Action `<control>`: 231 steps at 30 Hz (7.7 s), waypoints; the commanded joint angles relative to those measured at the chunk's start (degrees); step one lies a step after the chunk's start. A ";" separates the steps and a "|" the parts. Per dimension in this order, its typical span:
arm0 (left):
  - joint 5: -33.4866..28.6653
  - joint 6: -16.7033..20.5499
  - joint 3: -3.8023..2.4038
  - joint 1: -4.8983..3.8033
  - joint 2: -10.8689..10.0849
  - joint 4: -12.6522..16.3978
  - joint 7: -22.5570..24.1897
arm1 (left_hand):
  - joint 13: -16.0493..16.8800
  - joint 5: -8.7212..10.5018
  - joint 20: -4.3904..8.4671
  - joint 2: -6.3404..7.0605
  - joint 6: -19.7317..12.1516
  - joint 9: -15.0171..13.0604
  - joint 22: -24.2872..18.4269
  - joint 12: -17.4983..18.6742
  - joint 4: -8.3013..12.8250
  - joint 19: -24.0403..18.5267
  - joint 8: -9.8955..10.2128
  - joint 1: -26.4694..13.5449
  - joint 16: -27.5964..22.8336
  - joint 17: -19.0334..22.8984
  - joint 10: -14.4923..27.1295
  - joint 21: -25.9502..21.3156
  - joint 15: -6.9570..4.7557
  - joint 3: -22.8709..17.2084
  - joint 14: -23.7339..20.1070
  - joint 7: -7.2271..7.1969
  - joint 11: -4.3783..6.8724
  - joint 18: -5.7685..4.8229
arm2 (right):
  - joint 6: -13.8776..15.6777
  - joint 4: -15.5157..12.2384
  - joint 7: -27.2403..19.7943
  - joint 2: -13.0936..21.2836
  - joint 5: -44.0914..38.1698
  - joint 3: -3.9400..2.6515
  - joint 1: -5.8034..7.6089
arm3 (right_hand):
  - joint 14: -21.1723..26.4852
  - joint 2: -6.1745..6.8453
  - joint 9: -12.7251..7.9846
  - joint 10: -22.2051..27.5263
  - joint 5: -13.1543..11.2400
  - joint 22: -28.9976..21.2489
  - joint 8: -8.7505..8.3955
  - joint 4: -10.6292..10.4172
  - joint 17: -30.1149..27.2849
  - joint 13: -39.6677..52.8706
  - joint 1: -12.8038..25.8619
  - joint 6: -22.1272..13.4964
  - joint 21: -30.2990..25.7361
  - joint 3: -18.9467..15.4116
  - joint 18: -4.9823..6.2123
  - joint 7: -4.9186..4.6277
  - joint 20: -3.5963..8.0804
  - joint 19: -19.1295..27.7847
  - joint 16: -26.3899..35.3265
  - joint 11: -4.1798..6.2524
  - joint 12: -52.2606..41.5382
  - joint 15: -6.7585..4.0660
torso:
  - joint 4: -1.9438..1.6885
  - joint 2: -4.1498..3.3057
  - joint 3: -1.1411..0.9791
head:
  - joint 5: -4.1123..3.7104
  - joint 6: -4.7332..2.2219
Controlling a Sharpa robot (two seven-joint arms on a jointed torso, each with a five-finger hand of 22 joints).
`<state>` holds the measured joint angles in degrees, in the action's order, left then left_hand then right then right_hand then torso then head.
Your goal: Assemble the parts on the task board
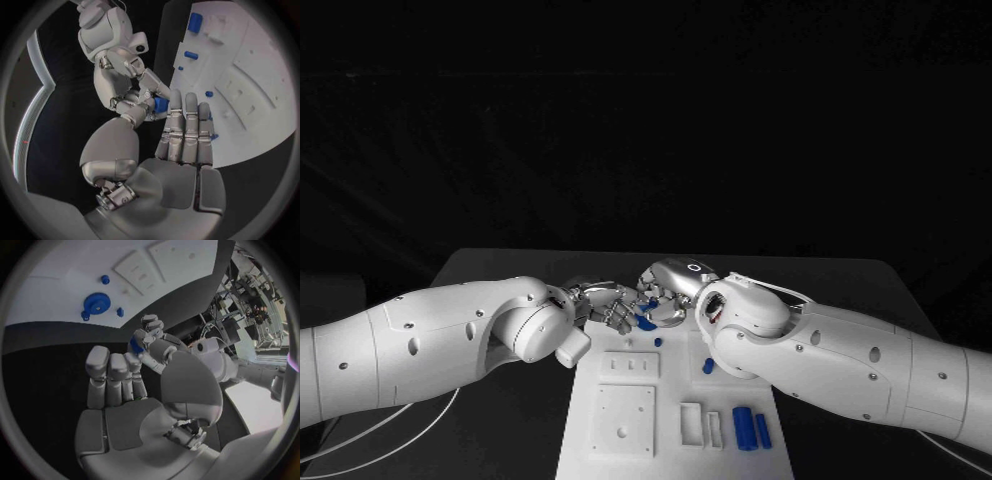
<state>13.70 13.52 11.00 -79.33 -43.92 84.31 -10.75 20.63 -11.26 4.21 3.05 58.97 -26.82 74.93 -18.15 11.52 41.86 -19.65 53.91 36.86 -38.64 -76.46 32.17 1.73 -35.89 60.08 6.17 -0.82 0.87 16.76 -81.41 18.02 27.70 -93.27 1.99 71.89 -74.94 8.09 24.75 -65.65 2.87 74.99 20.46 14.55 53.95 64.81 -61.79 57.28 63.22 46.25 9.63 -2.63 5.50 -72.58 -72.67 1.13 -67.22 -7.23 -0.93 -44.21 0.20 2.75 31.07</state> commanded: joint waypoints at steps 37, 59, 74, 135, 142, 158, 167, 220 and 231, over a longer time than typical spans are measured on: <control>1.23 -1.08 -0.17 -0.15 0.18 -0.50 -0.08 | -0.04 -12.12 -0.06 -3.09 1.91 -1.43 0.83 -0.76 3.35 -0.71 -0.33 -1.46 1.16 0.41 -0.53 0.64 -0.46 0.26 0.07 -1.24 0.55 -0.87 | -1.67 0.30 0.70 0.12 -0.63 0.20 -0.55 | 0.04 -0.27 0.02 -0.22 0.20 0.40 0.18 0.19 -0.05 0.05 -0.01 2.73 0.05 0.45 5.37 -2.31 0.00 -0.45 0.28 0.32 0.10 -0.36 | -0.06 0.01 0.03 | 0.03 0.46; 9.20 0.58 -0.17 -0.12 0.28 -0.29 -2.29 | 5.95 -12.45 1.61 -4.97 6.24 -7.25 0.91 -7.49 4.08 1.52 -3.31 -5.04 6.80 -1.10 -3.74 2.58 -3.19 0.88 3.73 -3.56 3.27 -0.87 | -0.86 1.19 0.23 0.02 0.62 0.20 -0.70 | 0.07 0.36 -0.11 0.09 1.18 0.29 -0.07 -0.17 -0.16 -0.17 0.66 2.50 -0.16 0.51 5.37 -2.41 -0.17 -0.43 0.58 0.24 0.44 -0.29 | 0.06 0.01 -0.02 | 0.10 0.68; 14.19 0.20 -0.17 -0.12 0.25 -0.55 -3.09 | 8.70 -13.15 2.28 -5.20 7.34 -9.93 0.98 -9.84 4.50 2.06 -3.57 -6.00 8.47 -1.18 -3.78 3.63 -3.87 0.45 4.48 -4.19 3.95 -0.87 | 3.79 2.48 -2.23 0.99 3.90 0.25 -0.69 | 1.76 8.06 -2.04 3.52 1.41 -0.83 -4.93 -4.54 -1.31 -2.55 3.03 -6.48 -3.10 -3.11 5.37 -5.24 -0.74 1.71 3.41 -2.46 4.14 2.18 | 0.09 0.00 -0.12 | 0.24 0.72; 40.81 -10.32 2.81 2.82 7.27 -6.16 -13.76 | 10.46 -16.70 2.49 -5.17 8.38 -12.48 1.24 -10.65 5.07 1.36 -2.78 -5.92 9.75 -0.90 -4.10 5.74 -3.96 -0.05 4.79 -4.60 4.30 -0.87 | 12.50 11.14 -9.23 9.05 21.09 -3.33 0.37 | 5.88 8.22 -1.56 7.63 10.53 -1.26 -5.28 -5.53 -3.53 -8.33 2.03 -9.82 -7.68 -9.85 5.37 -6.66 -3.28 6.30 6.36 -3.88 6.53 3.65 | -0.12 0.32 -0.21 | 0.74 4.15; 40.94 -11.12 2.81 2.91 7.19 -5.99 -13.90 | 10.52 -16.74 2.58 -5.19 8.40 -12.61 1.27 -10.64 5.08 1.47 -2.72 -5.95 9.80 -0.86 -4.09 5.98 -3.99 -0.07 4.82 -4.61 4.33 -0.87 | 12.28 11.25 -9.13 8.96 21.09 -3.33 0.37 | 5.88 8.20 -1.55 7.63 10.52 -1.25 -5.28 -5.52 -3.55 -8.39 1.98 -9.84 -7.70 -9.85 5.37 -6.66 -3.27 6.30 6.36 -3.88 6.52 3.65 | -0.11 0.33 -0.24 | 0.79 4.29; 41.09 -11.79 2.81 3.02 7.24 -6.10 -14.36 | 10.58 -16.82 2.64 -5.22 8.42 -12.74 1.27 -10.65 5.08 1.46 -2.65 -5.98 9.85 -0.81 -4.10 6.15 -4.02 -0.10 4.84 -4.61 4.35 -0.87 | 12.09 11.26 -9.05 8.92 21.10 -3.33 0.37 | 5.88 8.06 -1.52 7.63 10.60 -1.24 -5.24 -5.50 -3.62 -8.62 1.75 -9.84 -7.77 -9.78 5.37 -6.66 -3.24 6.28 6.34 -3.88 6.49 3.65 | -0.12 0.31 -0.29 | 0.85 4.36; 42.42 -12.23 2.80 3.20 7.18 -5.72 -14.77 | 11.07 -16.04 4.47 -5.52 8.44 -14.12 1.21 -11.03 4.99 4.97 -2.14 -5.98 10.58 -0.49 -4.87 9.44 -4.96 -0.15 6.67 -4.67 4.87 -0.20 | 11.88 11.30 -9.11 8.86 21.11 -3.33 0.37 | 5.86 8.02 -1.48 7.59 10.92 -1.21 -5.17 -5.55 -3.66 -8.80 1.71 -9.77 -7.80 -9.78 5.37 -6.65 -3.23 6.23 6.31 -3.86 6.42 3.64 | -0.07 0.29 -0.28 | 0.94 4.28; 42.51 -9.25 2.80 3.51 7.02 -5.32 -15.43 | 10.97 -16.89 11.70 -4.90 10.16 -20.25 1.20 -15.21 5.12 16.74 2.51 -5.75 34.02 -10.11 -5.87 34.14 -12.93 -0.41 12.25 -5.31 6.02 4.43 | 11.42 11.36 -8.91 8.98 21.11 -3.33 0.37 | 5.47 7.76 -1.33 7.21 12.84 -0.95 -4.99 -5.75 -3.89 -9.68 1.69 -9.74 -7.80 -10.07 5.37 -6.55 -3.17 5.67 5.94 -3.76 5.73 3.53 | -0.10 0.31 -0.23 | 1.03 4.42; 42.49 -9.71 2.80 3.59 7.06 -5.41 -15.48 | 10.96 -16.98 11.70 -4.90 10.21 -20.33 1.21 -15.29 5.14 16.73 2.60 -5.70 34.41 -10.24 -5.84 34.38 -12.96 -0.47 12.27 -5.32 6.04 4.51 | 11.33 11.38 -8.86 8.97 21.11 -3.33 0.37 | 5.47 7.77 -1.33 7.22 12.91 -0.94 -4.99 -5.74 -3.91 -9.75 1.70 -9.75 -7.82 -10.11 5.37 -6.55 -3.17 5.65 5.93 -3.76 5.70 3.53 | -0.10 0.29 -0.27 | 1.02 4.60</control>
<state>56.09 4.70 13.83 -75.75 -36.99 78.83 -26.29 31.62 -27.96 9.30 -1.70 62.94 -45.38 74.91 -33.23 16.57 58.48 -16.87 47.62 70.99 -48.83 -82.50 66.33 -7.99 -35.83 71.04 5.66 4.59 3.87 28.81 -70.04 9.40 36.67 -72.02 -1.31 72.25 -69.28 15.99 23.37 -58.25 15.54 73.98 15.10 8.69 50.10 55.14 -59.75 47.50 55.68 36.44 9.76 -8.83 2.34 -66.52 -66.67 -2.76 -61.17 -3.47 -1.05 -43.90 -0.04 3.75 35.61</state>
